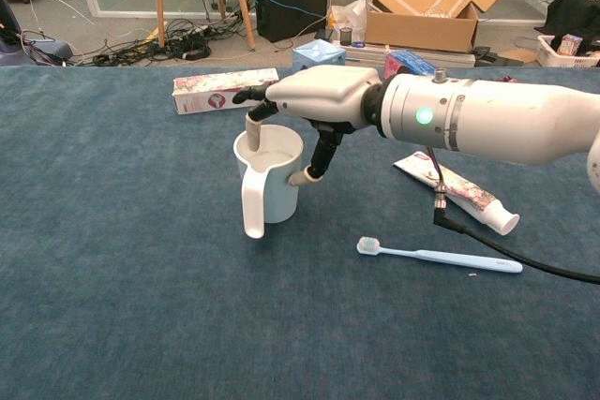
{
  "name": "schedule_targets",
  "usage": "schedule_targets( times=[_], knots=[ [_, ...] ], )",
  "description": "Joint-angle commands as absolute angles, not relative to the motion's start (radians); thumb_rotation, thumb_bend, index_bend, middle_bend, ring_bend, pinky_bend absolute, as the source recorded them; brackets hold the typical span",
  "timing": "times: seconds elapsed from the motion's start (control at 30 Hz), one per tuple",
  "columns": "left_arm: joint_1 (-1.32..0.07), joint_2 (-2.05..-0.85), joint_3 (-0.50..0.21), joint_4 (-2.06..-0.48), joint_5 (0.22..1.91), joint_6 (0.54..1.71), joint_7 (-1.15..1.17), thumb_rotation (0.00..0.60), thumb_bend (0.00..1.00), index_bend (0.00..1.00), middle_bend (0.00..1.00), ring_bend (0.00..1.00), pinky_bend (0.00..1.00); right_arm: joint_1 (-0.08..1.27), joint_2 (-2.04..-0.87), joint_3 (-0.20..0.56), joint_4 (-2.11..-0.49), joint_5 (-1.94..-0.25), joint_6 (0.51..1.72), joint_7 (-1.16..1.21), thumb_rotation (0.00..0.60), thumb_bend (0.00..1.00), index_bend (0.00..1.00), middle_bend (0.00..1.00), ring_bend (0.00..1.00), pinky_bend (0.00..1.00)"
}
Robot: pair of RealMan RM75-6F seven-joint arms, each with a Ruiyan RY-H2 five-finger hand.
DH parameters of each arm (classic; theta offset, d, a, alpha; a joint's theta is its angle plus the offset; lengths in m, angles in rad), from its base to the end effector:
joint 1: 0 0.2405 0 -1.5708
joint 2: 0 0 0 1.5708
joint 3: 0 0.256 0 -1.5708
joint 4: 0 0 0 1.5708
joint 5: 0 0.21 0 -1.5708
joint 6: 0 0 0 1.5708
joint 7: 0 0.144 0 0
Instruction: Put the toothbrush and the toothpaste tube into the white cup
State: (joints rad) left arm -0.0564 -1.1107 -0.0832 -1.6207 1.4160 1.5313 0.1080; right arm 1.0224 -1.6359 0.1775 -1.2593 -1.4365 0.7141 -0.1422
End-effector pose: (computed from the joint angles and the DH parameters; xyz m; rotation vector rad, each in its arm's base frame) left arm -0.3206 0.1780 0.1765 -1.2867 -0.8185 -0.8096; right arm -0.0572 -0.3715 -0.0611 2.3209 -0.5795 0.9701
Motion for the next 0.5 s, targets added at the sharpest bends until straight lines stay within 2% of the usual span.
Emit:
schedule_targets(
  times=[0.03, 0.5],
  knots=[
    [-0.056, -1.11, -0.083, -1.622, 1.417, 1.531, 0.107, 0.6, 0.0, 0.65, 0.51, 0.37, 0.37, 1.025, -1.639, 0.174, -1.254, -1.434, 0.714, -0.14, 0.6, 0.18, 0.37, 0.0, 0.0, 0.12],
    [-0.056, -1.11, -0.083, -1.624, 1.416, 1.527, 0.108, 0.6, 0.0, 0.65, 0.51, 0.37, 0.37, 1.029, -1.637, 0.157, -1.259, -1.42, 0.725, -0.155, 0.6, 0.26, 0.53, 0.0, 0.0, 0.12]
  ],
)
